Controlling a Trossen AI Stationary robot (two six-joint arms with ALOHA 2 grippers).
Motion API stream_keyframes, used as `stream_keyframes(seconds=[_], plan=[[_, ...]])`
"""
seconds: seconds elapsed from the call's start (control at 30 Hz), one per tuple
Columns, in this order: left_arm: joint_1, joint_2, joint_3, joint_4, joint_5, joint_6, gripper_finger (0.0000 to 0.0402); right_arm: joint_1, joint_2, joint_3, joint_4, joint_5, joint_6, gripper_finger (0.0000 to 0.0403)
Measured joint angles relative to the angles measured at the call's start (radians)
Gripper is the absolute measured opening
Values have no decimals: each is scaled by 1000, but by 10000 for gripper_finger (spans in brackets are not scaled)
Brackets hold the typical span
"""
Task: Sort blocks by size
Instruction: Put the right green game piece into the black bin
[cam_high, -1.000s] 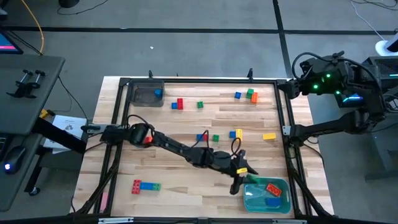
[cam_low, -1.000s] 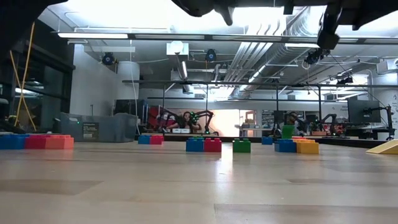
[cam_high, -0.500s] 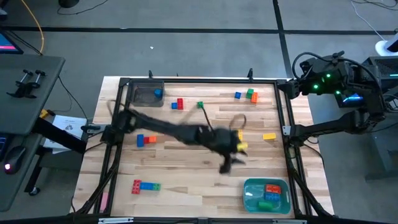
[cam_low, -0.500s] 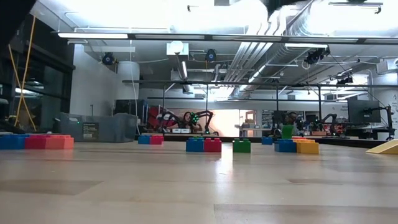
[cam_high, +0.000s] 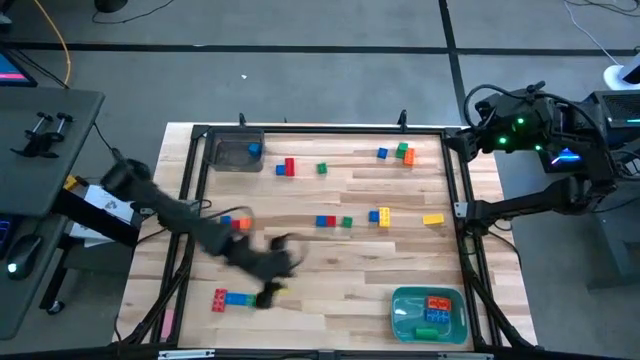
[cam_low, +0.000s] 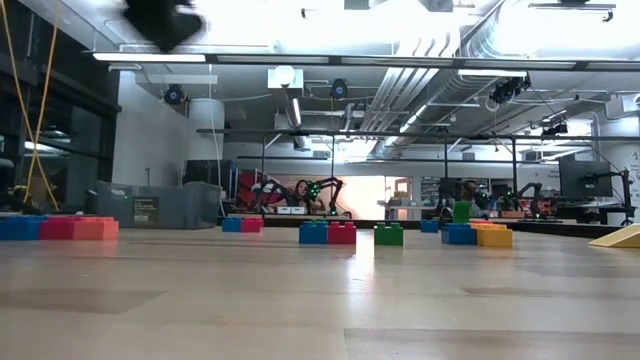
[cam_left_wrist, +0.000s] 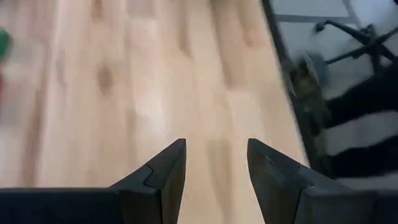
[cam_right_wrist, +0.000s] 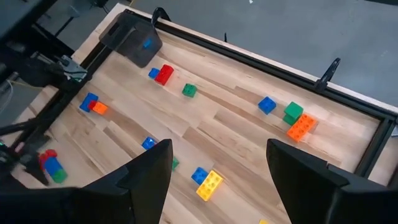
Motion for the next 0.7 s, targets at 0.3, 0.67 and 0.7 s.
stream_keyframes(seconds=[0.3, 0.67, 0.7], plan=[[-243, -16, -155, -26, -18, -145, 169, 0, 34, 0, 0, -3, -11, 256], [-247, 113, -153, -44, 4, -264, 251, 0, 74, 0, 0, -10, -39, 256], [-247, 115, -154, -49, 4, -268, 259, 0, 78, 0, 0, -11, -45, 256]])
